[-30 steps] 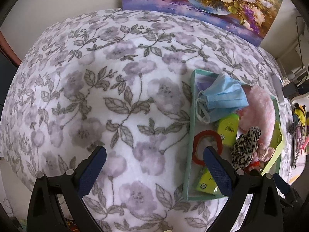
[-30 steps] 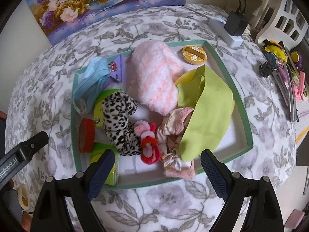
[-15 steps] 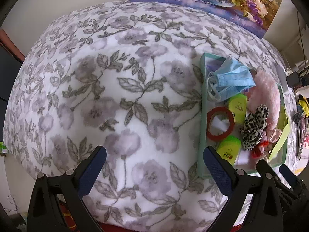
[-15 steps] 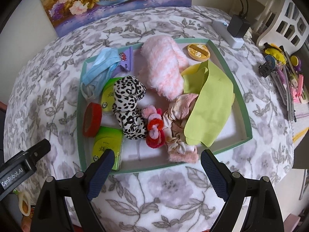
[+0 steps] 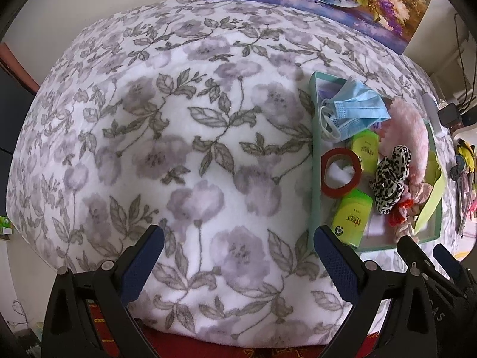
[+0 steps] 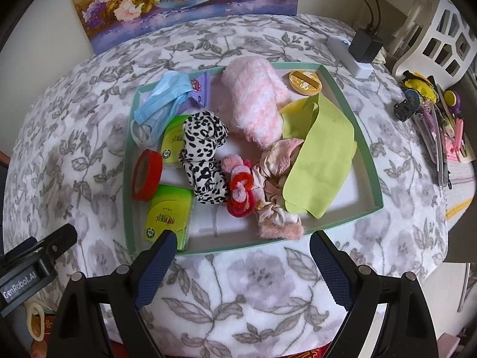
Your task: Organize soft objects
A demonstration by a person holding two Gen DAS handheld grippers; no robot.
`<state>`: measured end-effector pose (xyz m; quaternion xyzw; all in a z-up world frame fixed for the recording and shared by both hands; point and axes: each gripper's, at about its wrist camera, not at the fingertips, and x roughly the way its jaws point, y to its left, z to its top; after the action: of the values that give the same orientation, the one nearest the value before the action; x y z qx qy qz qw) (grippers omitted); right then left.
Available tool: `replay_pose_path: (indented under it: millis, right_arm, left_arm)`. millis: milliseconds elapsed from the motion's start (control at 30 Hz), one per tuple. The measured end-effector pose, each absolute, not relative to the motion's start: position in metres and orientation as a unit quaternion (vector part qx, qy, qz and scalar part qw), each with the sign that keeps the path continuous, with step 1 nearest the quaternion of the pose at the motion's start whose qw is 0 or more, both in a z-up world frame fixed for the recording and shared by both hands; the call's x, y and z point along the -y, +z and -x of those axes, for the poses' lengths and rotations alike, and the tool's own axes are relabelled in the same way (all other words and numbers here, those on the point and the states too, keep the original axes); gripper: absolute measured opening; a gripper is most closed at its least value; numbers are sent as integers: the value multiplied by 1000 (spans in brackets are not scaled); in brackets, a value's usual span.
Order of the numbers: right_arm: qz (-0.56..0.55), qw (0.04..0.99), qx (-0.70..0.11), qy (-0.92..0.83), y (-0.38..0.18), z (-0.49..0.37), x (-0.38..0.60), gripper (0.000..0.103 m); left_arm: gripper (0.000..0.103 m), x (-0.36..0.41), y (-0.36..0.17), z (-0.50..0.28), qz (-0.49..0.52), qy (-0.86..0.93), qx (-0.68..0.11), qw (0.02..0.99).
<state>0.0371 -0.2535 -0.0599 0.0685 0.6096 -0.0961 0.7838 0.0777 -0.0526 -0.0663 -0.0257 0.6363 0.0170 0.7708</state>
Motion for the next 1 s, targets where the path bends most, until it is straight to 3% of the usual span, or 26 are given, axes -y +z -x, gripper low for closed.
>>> replay_pose_path:
  millis: [1000]
  right_arm:
    - [-63, 788, -606, -92, -49, -22, 248, 93]
  left_arm:
    - [100, 40, -49, -51, 23, 22, -612, 790]
